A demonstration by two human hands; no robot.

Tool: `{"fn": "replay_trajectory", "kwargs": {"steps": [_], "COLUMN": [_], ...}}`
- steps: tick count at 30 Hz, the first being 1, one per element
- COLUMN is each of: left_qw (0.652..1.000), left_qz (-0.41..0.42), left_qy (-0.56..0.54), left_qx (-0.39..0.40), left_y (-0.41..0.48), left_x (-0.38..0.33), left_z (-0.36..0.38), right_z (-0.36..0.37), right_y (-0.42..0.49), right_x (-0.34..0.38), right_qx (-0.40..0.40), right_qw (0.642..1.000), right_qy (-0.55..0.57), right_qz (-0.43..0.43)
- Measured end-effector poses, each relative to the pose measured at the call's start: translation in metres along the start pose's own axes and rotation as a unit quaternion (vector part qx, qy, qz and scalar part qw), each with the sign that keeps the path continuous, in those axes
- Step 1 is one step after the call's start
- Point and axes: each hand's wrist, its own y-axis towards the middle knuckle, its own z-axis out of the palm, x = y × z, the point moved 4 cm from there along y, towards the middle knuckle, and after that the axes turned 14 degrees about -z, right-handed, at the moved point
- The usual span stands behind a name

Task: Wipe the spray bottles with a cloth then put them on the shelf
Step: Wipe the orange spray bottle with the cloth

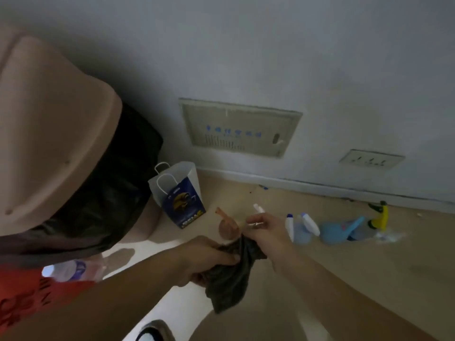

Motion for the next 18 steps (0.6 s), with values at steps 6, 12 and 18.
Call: {"fn": "replay_trajectory", "kwargs": {"steps": [6,12,18], "left_qw": [1.0,0.989,0.966], "left_qz": [0.007,0.065,0.096], "left_qy": [-0.005,-0.087,-0.204], "left_qx": [-0.014,-0.099,-0.123], "left_y": [0.11,0.148,0.17], "left_x": [0.024,0.052,0.061], "left_z": [-0.028,-0.043,-0.053], "right_z": [0.042,0.059,0.081], "right_y": [0.059,0.092,0.104], "right_x": [-0.115,-0.151,-0.163], "right_qx": [0.084,0.045,0.019], "right_qw": [0.982,0.976,0.979], "right_qy": [-0.168,-0.196,-0.179], "right_qz": [-0.026,-0.087,-0.096]}}
